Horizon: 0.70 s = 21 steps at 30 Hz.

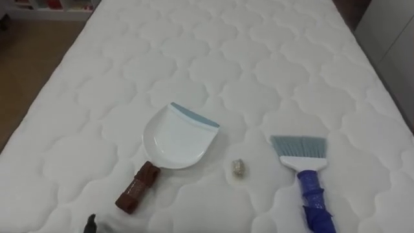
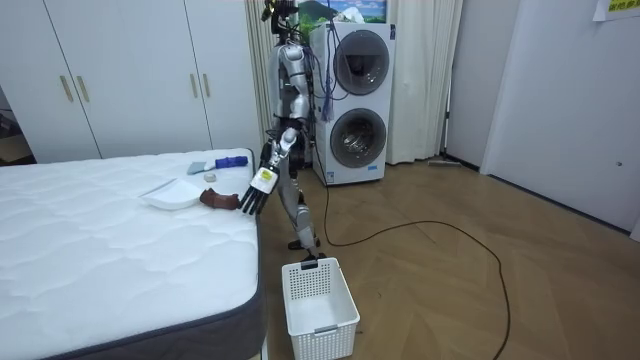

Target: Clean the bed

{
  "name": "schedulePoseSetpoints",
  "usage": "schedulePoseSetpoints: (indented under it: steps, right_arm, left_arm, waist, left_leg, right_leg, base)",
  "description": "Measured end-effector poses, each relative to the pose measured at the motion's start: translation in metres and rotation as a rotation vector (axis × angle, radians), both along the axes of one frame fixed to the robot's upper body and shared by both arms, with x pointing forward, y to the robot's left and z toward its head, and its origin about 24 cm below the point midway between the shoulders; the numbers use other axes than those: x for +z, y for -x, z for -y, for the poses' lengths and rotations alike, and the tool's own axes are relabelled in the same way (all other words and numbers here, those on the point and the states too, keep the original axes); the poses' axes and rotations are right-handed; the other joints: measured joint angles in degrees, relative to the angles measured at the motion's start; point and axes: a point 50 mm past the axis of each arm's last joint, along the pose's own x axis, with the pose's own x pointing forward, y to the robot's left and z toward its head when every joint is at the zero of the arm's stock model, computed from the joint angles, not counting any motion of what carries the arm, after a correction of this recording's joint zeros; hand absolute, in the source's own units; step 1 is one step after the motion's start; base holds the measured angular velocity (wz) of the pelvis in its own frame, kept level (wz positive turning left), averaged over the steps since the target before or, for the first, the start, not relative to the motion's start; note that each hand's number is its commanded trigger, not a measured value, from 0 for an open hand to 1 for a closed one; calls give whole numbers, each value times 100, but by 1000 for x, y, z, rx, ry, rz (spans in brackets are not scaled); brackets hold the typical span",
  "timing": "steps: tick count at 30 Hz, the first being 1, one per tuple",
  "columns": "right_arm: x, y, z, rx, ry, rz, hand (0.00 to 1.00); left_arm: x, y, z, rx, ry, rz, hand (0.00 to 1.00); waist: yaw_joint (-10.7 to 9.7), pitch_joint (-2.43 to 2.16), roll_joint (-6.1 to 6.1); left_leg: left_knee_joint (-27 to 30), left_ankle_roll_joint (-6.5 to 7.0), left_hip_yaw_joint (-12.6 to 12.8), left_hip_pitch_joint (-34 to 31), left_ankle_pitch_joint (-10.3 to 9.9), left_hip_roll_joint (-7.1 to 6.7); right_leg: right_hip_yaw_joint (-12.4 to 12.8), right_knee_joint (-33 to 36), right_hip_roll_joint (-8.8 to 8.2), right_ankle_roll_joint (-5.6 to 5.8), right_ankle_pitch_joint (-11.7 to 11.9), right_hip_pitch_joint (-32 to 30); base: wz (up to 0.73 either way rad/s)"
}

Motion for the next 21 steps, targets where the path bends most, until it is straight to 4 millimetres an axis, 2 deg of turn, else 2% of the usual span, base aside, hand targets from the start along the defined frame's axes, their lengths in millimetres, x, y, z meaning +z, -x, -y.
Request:
schedulePoseSetpoints:
  steps: [3, 6, 14, 18, 21]
  right_arm:
    - [0, 0, 1, -1, 2, 4, 0]
    - [1, -1, 1, 4, -7, 6, 0]
    - [1, 0, 2, -2, -22, 12, 0]
    - [2, -2, 6, -1, -9, 17, 0]
    - [3, -2, 6, -1, -3, 25, 0]
  left_arm:
    - [16, -21, 3, -14, -32, 135, 0]
    - [23, -33, 6, -28, -52, 204, 0]
    - [30, -41, 13, -76, -66, 253, 0]
    - [33, -44, 14, -84, -72, 281, 0]
    - [33, -44, 15, -79, -79, 286, 0]
  waist:
    - [-13, 16, 40]
    - [-80, 4, 73]
    - [-206, 5, 93]
    - [-229, -23, 156]
    - [-260, -20, 160]
  left_leg:
    - [-3, 2, -8, -4, 1, 0]
    - [-7, 2, -46, -8, 1, -5]
    - [37, 1, -105, -14, 1, -8]
    - [50, 4, -108, -90, 3, -8]
    - [62, 5, -113, -100, 3, -8]
  right_leg:
    - [9, 20, 1, -1, 2, 0]
    - [-27, 18, -1, -1, 2, 18]
    - [-62, 2, 1, -3, 3, 46]
    - [-62, 64, -5, -3, 3, -36]
    - [-70, 66, -7, -3, 3, -48]
  base:
    - [-1]
    - [4]
    - [4]
    - [0]
    - [0]
